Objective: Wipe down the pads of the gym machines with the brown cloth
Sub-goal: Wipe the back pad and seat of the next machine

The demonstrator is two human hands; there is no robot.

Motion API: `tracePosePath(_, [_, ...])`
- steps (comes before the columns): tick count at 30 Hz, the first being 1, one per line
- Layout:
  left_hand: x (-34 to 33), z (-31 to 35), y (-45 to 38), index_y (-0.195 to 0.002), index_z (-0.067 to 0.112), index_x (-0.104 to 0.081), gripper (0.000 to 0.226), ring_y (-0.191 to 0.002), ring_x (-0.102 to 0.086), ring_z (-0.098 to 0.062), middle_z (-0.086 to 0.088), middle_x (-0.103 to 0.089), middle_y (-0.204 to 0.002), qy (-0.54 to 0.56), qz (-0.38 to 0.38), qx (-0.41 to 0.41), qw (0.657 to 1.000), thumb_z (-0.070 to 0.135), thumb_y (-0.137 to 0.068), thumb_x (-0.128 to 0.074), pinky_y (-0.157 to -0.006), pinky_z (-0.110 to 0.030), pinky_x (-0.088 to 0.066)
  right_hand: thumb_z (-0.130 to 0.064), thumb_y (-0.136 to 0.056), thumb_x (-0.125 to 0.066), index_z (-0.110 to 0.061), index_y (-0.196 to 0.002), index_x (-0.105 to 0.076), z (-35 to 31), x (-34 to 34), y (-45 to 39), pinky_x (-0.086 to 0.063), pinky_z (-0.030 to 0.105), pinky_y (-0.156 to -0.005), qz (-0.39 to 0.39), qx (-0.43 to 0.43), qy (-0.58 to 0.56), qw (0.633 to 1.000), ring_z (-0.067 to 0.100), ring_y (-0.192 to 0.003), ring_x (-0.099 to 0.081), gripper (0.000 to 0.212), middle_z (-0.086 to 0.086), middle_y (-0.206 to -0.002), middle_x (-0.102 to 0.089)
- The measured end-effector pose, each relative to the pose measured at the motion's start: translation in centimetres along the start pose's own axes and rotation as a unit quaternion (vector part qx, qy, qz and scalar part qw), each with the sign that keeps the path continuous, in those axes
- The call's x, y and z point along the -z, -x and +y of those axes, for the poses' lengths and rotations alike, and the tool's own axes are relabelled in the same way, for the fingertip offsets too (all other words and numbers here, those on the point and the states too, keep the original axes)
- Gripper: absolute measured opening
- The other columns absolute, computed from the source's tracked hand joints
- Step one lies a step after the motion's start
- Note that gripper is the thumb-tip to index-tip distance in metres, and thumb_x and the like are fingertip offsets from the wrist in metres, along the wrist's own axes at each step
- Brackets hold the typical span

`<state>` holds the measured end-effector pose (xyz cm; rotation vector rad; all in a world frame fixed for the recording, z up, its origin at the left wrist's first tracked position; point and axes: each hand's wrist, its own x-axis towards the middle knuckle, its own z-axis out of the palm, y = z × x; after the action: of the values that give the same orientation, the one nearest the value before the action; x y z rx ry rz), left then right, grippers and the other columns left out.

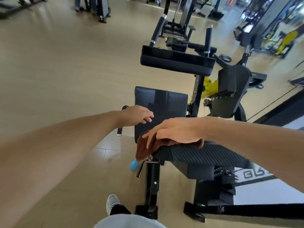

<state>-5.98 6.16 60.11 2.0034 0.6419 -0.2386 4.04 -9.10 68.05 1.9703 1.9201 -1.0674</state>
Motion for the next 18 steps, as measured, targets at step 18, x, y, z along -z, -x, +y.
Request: tracePosePath(18, [-15.7,11.7,5.1,-0.154,0.02,-0.029,0.062,-0.141,-0.041,-0.02,-0.001,-0.045,-0.153,-0.402,0.155,-0.236,0.871,0.052,-0.103,-0.017,-0.123,-0.048,-0.016,-0.037,-0.101,-0.032,-0.027,-0.161,-0.019,9.6,-17.4,15.7,-0.016,0.051,-0.125,0.378,-0.149,0.255,0.878,0.024,-0.157,-0.008,0.062,0.0,-0.169,-0.013])
